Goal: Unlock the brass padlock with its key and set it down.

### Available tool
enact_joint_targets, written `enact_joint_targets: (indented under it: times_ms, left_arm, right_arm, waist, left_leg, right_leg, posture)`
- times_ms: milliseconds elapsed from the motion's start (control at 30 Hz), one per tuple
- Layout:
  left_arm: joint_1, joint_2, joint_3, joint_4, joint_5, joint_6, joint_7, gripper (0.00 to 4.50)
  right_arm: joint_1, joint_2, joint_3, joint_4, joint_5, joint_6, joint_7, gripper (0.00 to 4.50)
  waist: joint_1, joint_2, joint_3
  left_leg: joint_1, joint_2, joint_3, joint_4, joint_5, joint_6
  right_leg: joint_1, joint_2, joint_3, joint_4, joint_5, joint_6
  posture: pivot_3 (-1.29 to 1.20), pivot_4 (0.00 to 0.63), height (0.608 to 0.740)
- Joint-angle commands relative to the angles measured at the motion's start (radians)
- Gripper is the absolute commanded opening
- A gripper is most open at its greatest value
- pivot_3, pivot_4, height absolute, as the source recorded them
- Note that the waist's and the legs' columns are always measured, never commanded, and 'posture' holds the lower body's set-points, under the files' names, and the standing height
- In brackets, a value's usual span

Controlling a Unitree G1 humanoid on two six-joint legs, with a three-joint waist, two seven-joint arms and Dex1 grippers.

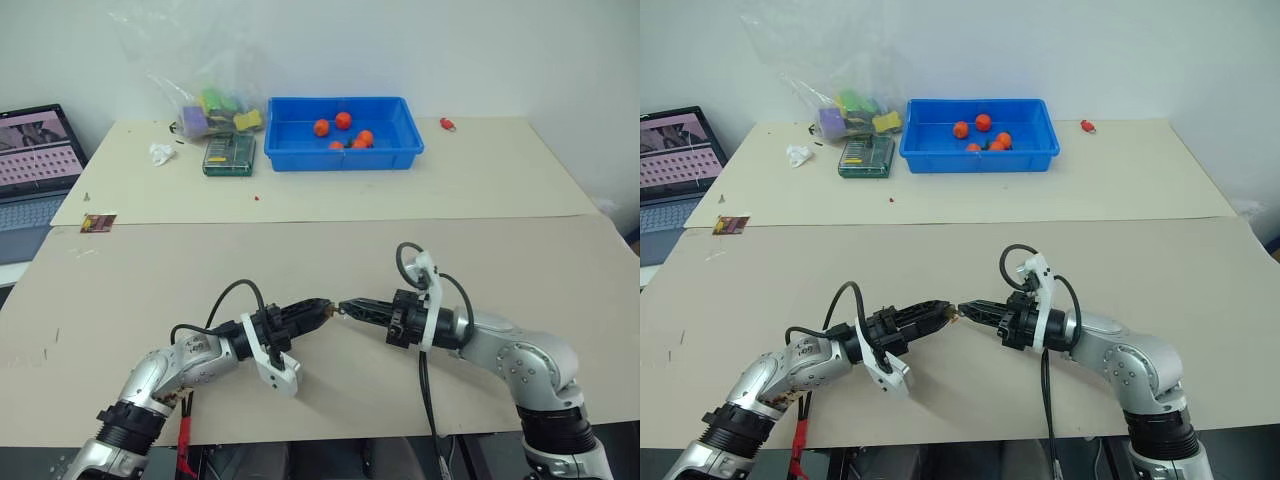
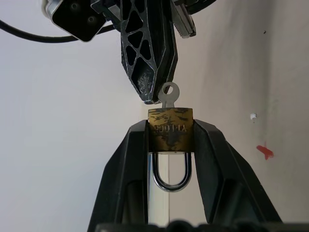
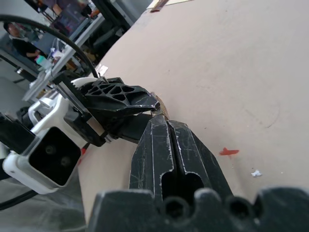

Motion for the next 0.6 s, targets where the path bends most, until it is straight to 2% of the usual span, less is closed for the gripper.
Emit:
enact_joint_targets:
  times_ms: [33, 300, 400, 533, 600]
  left_arm:
    - [-0.044, 0.005, 0.058, -0.072, 0.029, 0.014, 0.092, 0.83]
    - [-0.045, 0.016, 0.061, -0.133, 0.032, 0.024, 0.120, 0.83]
    - [-0.047, 0.011, 0.057, -0.127, 0.002, 0.039, 0.098, 0.83]
    - [-0.053, -0.001, 0.047, -0.112, -0.060, 0.069, 0.049, 0.83]
    - [-0.053, -0.003, 0.043, -0.116, -0.064, 0.072, 0.041, 0.83]
  right_arm:
    - [0.001, 0.025, -0.005, -0.008, 0.115, 0.091, -0.035, 0.03]
    - [-0.013, 0.059, -0.034, 0.020, 0.217, 0.154, -0.141, 0.03]
    - [-0.014, 0.052, -0.027, 0.020, 0.210, 0.145, -0.155, 0.03]
    - [-0.027, 0.034, -0.010, -0.018, 0.126, 0.032, -0.095, 0.03]
    - [-0.038, 0.026, -0.011, -0.025, 0.105, -0.002, -0.077, 0.60]
  waist:
    - [-0.002, 0.000, 0.000]
    - [-0.005, 0.000, 0.000]
    - [-0.006, 0.000, 0.000]
    - [-0.008, 0.000, 0.000]
    - [-0.010, 0.000, 0.000]
  left_leg:
    - [0.000, 0.000, 0.000, 0.000, 0.000, 0.000]
    - [0.000, 0.000, 0.000, 0.000, 0.000, 0.000]
    - [0.000, 0.000, 0.000, 0.000, 0.000, 0.000]
    - [0.000, 0.000, 0.000, 0.000, 0.000, 0.000]
    - [0.000, 0.000, 0.000, 0.000, 0.000, 0.000]
  right_leg:
    - [0.000, 0.000, 0.000, 0.000, 0.000, 0.000]
    - [0.000, 0.000, 0.000, 0.000, 0.000, 0.000]
    - [0.000, 0.000, 0.000, 0.000, 0.000, 0.000]
    - [0.000, 0.000, 0.000, 0.001, 0.000, 0.000]
    - [0.000, 0.000, 0.000, 0.001, 0.000, 0.000]
  posture:
    - [0.00, 0.150, 0.740]
    - [0.00, 0.150, 0.740]
    - [0.00, 0.150, 0.740]
    - [0.00, 0.150, 0.740]
    - [0.00, 0.150, 0.740]
